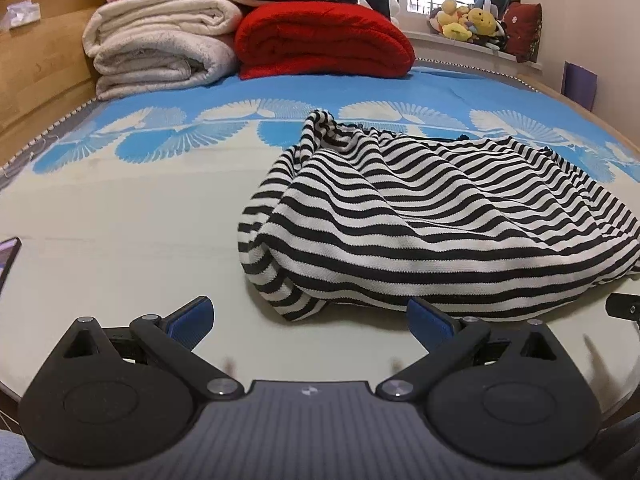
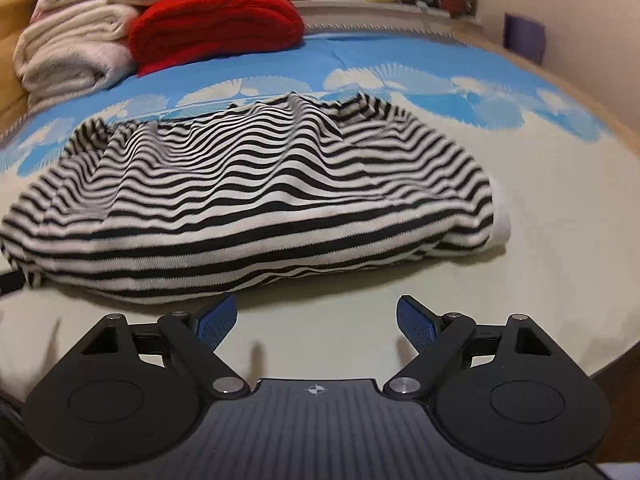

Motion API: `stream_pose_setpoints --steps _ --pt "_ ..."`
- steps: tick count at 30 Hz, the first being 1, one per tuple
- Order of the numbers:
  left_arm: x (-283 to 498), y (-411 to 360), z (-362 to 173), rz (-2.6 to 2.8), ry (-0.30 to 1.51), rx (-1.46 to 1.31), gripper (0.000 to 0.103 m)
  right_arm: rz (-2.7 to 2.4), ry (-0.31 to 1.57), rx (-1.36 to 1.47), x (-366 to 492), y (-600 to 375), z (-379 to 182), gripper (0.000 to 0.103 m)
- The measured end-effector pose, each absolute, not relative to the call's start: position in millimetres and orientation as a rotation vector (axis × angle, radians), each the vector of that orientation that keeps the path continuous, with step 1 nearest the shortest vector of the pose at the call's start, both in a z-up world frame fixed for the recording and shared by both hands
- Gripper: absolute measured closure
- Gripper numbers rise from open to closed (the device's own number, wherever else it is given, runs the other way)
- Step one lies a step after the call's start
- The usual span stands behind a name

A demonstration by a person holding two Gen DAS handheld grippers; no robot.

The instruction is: Fold small clothes

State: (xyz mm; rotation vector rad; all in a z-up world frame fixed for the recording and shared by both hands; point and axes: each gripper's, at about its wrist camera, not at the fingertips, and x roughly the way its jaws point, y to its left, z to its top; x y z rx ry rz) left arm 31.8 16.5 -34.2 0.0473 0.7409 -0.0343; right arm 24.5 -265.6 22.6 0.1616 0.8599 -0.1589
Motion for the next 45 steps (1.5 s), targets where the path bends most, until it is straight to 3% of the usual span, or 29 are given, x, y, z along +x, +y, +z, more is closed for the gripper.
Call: stream_pose_setpoints --steps 16,29,35,36,37,38,45 --pt "45 14 -39 -0.056 0.793 0.008 0.000 -0.231 0.907 0.594 29 -323 8 0.015" --pt "55 36 -33 -0.008 0.781 -0.050 0.000 -0.362 0.700 1.234 33 -407 -22 0.014" --pt "62 51 -32 0.043 0.792 -0.101 0.000 -0.358 0.645 1.299 73 -419 -35 0.014" --pt "64 53 -32 0.056 0.796 -0.098 0.000 -0.362 0.654 1.268 83 -420 -34 0.032" --pt "66 54 -33 0.076 0.801 -0.089 0.000 -0.383 0.664 1.245 88 -422 -34 0.083" --pt "68 57 -34 0.100 0.805 -0.083 0.000 -0.383 0.669 1.239 92 -424 -35 0.093" --pt "78 83 -39 0.232 0.853 -0.134 0.000 -0.499 0.574 1.127 76 -429 -2 0.094"
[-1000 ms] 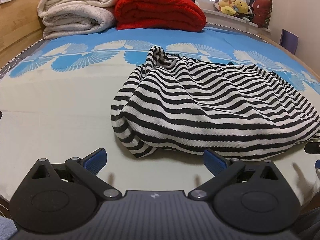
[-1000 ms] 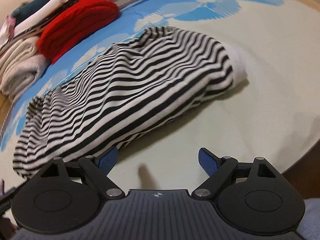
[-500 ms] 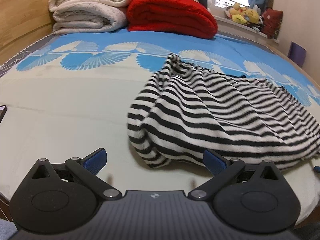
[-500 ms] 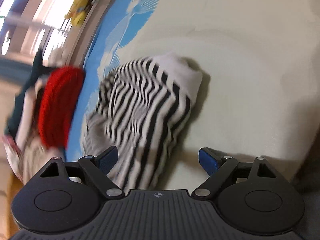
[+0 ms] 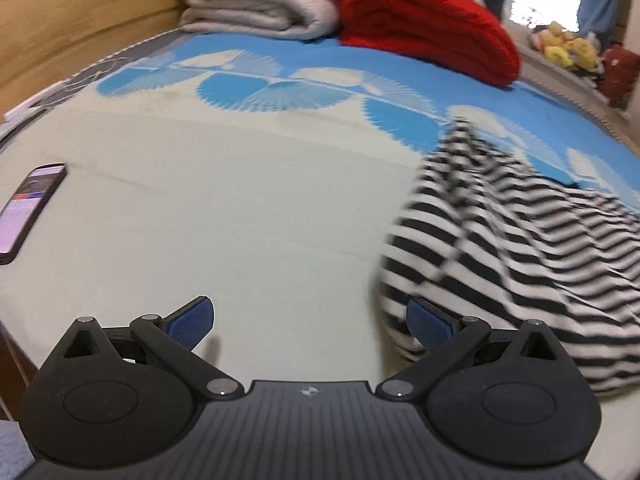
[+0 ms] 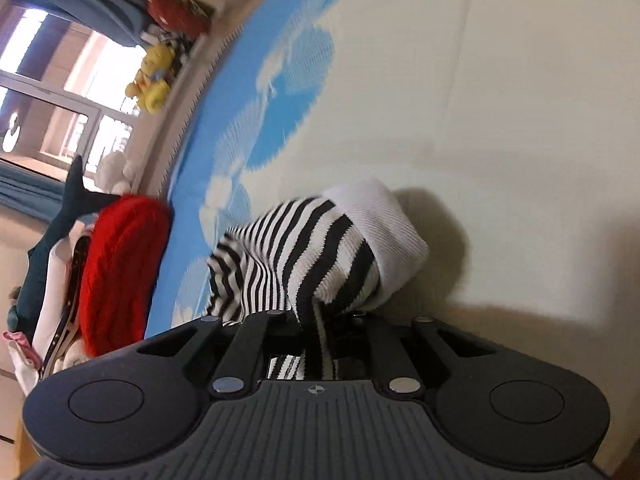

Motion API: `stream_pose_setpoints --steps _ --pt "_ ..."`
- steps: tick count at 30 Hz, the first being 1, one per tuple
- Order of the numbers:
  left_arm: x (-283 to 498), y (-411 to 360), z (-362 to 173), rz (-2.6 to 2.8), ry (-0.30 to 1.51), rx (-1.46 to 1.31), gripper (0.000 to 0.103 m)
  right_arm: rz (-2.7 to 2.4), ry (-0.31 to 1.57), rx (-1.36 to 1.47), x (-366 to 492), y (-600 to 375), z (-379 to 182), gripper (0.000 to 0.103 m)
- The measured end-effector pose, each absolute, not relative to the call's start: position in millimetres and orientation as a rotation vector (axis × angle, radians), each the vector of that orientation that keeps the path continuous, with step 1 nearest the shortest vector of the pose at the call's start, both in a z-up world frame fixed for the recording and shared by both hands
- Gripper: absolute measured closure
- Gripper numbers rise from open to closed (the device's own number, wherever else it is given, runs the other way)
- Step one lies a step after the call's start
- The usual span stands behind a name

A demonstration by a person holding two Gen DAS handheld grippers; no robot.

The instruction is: Fold small clothes

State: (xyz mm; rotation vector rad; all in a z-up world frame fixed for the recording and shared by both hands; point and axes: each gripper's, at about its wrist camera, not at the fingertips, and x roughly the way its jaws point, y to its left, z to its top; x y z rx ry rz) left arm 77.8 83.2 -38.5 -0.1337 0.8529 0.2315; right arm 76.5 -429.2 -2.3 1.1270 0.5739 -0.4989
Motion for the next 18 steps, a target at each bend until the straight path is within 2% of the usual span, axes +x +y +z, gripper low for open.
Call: stream_pose_setpoints --steps 4,8,11,14,16,18 --pt "83 85 -45 0.250 0.906 -0.105 0.000 -0.570 0.655 1.102 84 -428 -21 0.094" --pt "84 83 -52 0.247 0.952 -0.065 0.000 -0.510 0.586 0.938 100 -406 14 0.094" --pt "81 85 -52 0.242 0.950 -0.083 0.000 -0.379 0.506 0.601 128 -349 71 0.094" --pt "80 91 -49 0.246 0.944 -0.112 0.000 -0.145 0.402 0.188 145 -248 115 0.094" --pt "81 98 -47 0.253 0.941 -0.125 0.000 0.076 0.346 -0.151 135 -164 118 0.094" --pt "80 106 -44 0.266 0.936 -0.146 0.000 0.304 0.339 -0.451 111 -95 94 0.094"
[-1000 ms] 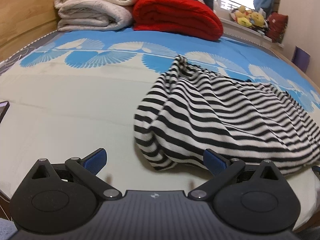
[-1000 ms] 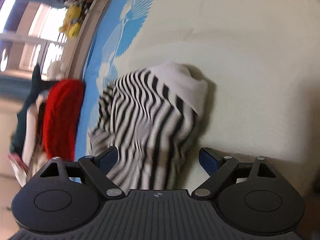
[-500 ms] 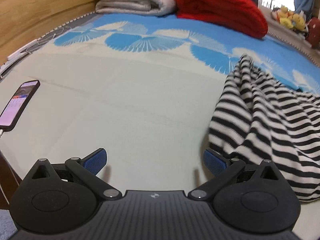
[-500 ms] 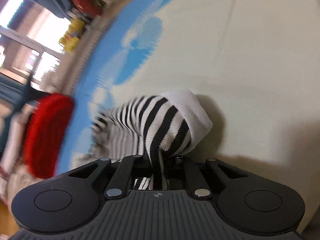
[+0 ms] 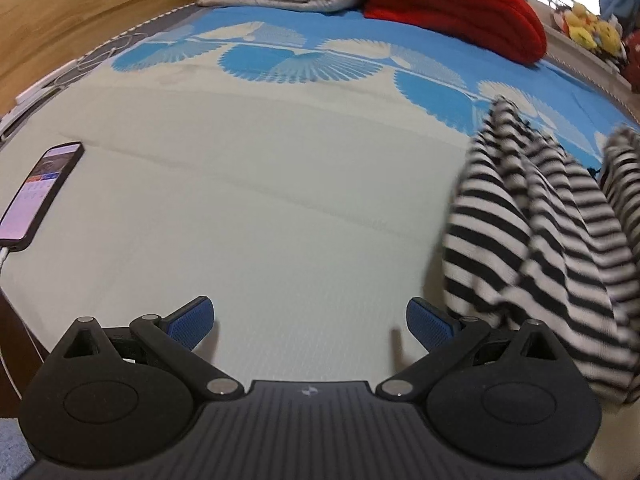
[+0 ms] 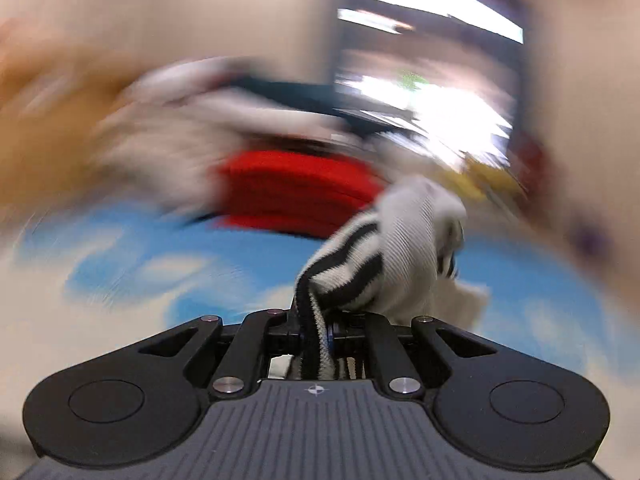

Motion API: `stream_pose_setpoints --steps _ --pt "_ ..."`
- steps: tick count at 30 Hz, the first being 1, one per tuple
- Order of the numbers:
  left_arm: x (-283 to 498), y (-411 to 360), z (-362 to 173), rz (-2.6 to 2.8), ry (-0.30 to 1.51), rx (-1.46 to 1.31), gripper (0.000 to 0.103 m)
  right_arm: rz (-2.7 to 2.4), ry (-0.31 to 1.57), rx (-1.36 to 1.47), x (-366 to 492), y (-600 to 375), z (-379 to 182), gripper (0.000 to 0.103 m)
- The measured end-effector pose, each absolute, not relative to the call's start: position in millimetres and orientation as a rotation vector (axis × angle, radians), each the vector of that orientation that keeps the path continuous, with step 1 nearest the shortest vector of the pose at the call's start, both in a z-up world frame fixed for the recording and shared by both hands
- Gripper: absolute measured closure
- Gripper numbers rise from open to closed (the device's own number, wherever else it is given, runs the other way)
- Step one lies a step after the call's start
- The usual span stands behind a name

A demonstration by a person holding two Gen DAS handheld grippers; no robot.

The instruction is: Fold small clothes

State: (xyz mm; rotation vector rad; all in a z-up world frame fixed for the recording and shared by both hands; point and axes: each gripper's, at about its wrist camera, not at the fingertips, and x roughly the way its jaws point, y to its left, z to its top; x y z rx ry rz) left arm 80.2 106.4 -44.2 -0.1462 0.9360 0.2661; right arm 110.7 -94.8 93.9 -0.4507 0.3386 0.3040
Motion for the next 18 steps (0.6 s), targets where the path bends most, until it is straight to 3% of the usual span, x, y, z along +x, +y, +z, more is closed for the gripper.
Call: stream_pose_setpoints --steps 3,6,9,12,15,18 --pt "79 121 -42 0.290 0.931 -0.182 0.000 0.514 0.430 -0.744 78 -29 31 0.093" --pt "76 130 -40 0.296 0.939 -0.205 0.000 0.526 0.530 -0.825 72 1 -18 0.090" --pt "71 132 -38 0.280 0.930 -0.214 0.000 0.506 0.529 -0.768 70 4 -17 0.077" --pt "70 137 -36 0.271 0.922 -0.240 0.000 0.527 0.549 -0.710 75 -10 -4 0.074" --pt "69 144 -34 0.274 0.909 -0.291 0.000 0.477 0.495 -0.644 73 -24 13 0.075" --pt "68 143 -33 0.265 0.910 -0.310 0.000 0.439 0.504 -0.574 84 -37 19 0.088"
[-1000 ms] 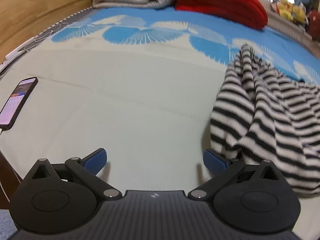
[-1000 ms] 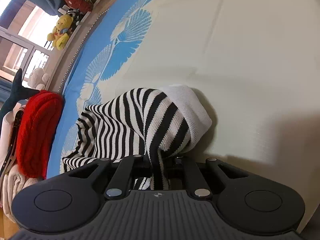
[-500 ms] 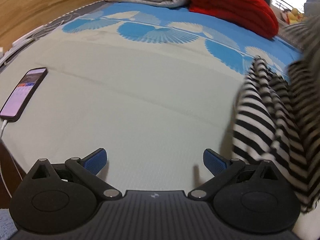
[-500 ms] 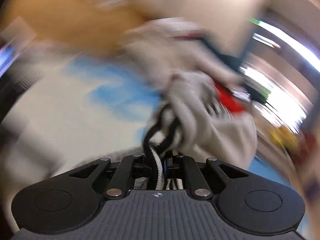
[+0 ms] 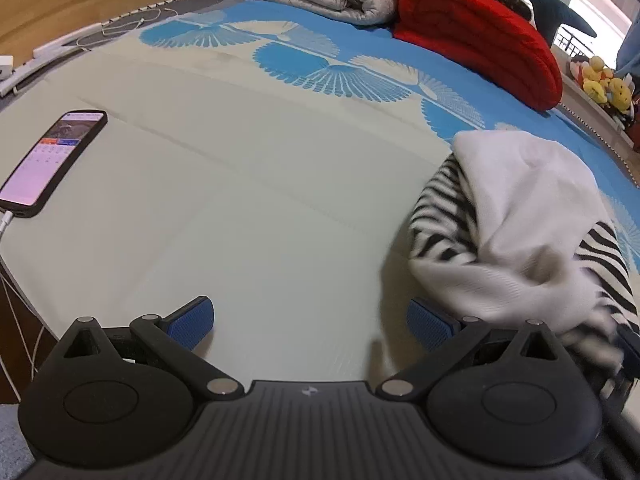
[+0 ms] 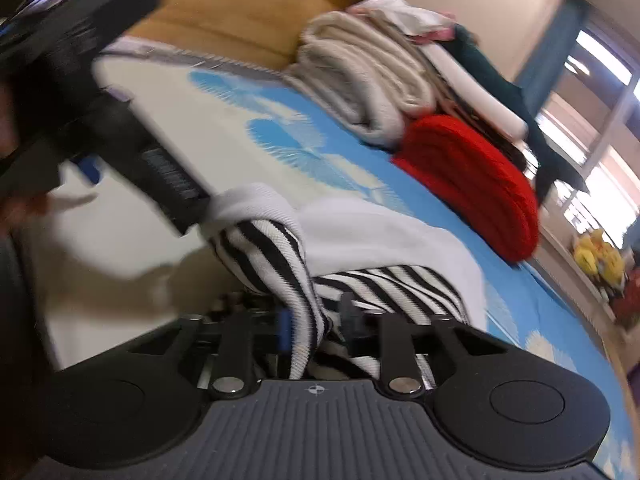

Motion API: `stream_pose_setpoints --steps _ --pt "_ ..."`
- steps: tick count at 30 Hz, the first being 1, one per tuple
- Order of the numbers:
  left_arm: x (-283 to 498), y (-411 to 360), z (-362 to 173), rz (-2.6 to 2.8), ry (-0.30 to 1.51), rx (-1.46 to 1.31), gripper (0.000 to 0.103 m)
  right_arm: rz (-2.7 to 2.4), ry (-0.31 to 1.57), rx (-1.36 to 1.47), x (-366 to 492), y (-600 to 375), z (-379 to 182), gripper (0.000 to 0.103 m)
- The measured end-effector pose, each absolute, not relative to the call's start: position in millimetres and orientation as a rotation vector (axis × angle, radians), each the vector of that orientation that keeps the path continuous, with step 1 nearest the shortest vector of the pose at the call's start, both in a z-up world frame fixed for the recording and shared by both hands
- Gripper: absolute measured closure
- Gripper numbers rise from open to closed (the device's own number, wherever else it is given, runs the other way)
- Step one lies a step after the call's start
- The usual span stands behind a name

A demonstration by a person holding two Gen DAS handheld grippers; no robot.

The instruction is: Fold small clothes

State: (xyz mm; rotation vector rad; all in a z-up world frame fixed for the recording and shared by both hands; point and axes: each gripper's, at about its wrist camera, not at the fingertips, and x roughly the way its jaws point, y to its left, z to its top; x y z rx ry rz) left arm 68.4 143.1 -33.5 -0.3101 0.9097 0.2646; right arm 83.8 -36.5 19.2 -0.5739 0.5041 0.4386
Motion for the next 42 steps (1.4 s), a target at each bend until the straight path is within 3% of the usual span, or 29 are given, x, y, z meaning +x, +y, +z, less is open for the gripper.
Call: stream_pose_setpoints --steps 2,3,6,8,9,10,18,23,24,25,27,30,32,34,36,39,42 --pt "68 140 -34 0.257 0.910 -0.306 0.000 0.448 0.507 -0.551 91 -40 20 0.088" --pt "68 139 -34 0.250 0.909 -0.303 0.000 0.453 0.504 -0.560 88 -40 19 0.082" --pt "69 135 -35 0.238 0.911 -0.297 0.000 0.492 0.490 -0.637 77 -36 8 0.045" --pt "70 134 -36 0.243 0.915 -0.302 0.000 0.509 0.461 -0.701 75 -29 -1 0.041" --pt "70 133 -36 0.241 0.916 -0.306 0.000 0.518 0.450 -0.724 65 -27 -5 0.046" --pt "71 131 -37 0.239 0.916 -0.308 0.000 0.528 0.447 -0.733 66 -25 -7 0.097" --pt "70 134 -36 0.240 0.902 -0.306 0.000 0.533 0.329 -0.813 40 -63 65 0.096" --pt "69 138 -33 0.281 0.884 -0.326 0.000 0.588 0.389 -0.952 17 -39 -5 0.094" --pt "68 138 -32 0.284 0.880 -0.327 0.000 0.581 0.411 -0.960 17 -32 -20 0.086" --pt "67 137 -31 0.281 0.872 -0.327 0.000 0.582 0.424 -0.964 16 -28 -31 0.069" --pt "62 138 -26 0.273 0.832 -0.327 0.000 0.602 0.420 -0.958 9 -25 -34 0.047" --pt "52 140 -13 0.250 0.743 -0.342 0.000 0.647 0.433 -0.806 5 -44 5 0.045" --pt "47 138 -6 0.166 0.710 -0.377 0.000 0.617 0.432 -0.617 13 -70 38 0.047" --pt "47 129 -4 0.077 0.707 -0.390 0.000 0.524 0.480 -0.423 34 -102 64 0.072" --pt "49 114 -5 -0.001 0.723 -0.367 0.000 0.406 0.525 -0.319 57 -126 70 0.082" --pt "54 90 -12 -0.070 0.767 -0.303 0.000 0.375 0.649 -0.292 70 -136 41 0.094" --pt "63 75 -29 -0.085 0.869 -0.270 0.000 0.399 0.664 -0.555 40 -108 -5 0.102"
